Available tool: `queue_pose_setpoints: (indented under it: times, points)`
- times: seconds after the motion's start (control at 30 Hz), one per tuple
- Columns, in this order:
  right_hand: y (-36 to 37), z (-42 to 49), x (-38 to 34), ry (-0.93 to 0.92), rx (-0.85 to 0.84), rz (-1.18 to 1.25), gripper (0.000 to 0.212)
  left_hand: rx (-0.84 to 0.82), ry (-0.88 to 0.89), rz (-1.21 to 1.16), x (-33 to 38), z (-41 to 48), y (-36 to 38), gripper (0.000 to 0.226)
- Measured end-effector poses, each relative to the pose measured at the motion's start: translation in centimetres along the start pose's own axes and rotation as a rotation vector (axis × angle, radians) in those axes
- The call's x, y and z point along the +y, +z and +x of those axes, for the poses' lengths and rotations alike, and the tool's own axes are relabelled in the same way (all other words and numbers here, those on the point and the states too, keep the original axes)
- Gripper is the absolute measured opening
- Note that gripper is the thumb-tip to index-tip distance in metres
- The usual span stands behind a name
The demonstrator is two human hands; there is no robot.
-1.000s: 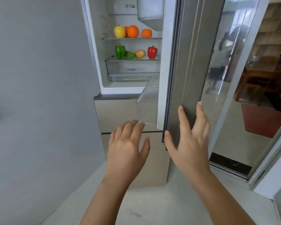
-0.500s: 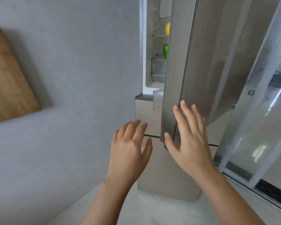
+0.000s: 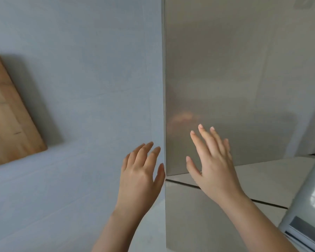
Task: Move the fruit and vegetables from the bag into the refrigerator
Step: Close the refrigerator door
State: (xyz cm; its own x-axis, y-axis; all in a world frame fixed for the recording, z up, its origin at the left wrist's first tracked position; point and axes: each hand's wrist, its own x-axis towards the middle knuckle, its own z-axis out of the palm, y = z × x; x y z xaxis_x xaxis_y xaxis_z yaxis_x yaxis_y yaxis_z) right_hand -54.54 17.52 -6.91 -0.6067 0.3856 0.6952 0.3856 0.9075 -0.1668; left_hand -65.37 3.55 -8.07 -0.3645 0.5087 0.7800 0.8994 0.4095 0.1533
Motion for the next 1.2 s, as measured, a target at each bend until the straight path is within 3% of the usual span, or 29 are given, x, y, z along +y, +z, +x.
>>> queue_pose_setpoints:
  times: [0.57, 1.2]
  points:
    - [8.2, 11.7, 5.9, 0.176, -0.216, -0.207, 0.060, -0.031, 0.075, -0.086, -3.3, 9.5, 10.6, 0.037]
    - [12.4, 14.3, 7.8, 0.287, -0.145, -0.215, 0.054, -0.107, 0.150, -0.120, -5.5, 14.7, 16.8, 0.041]
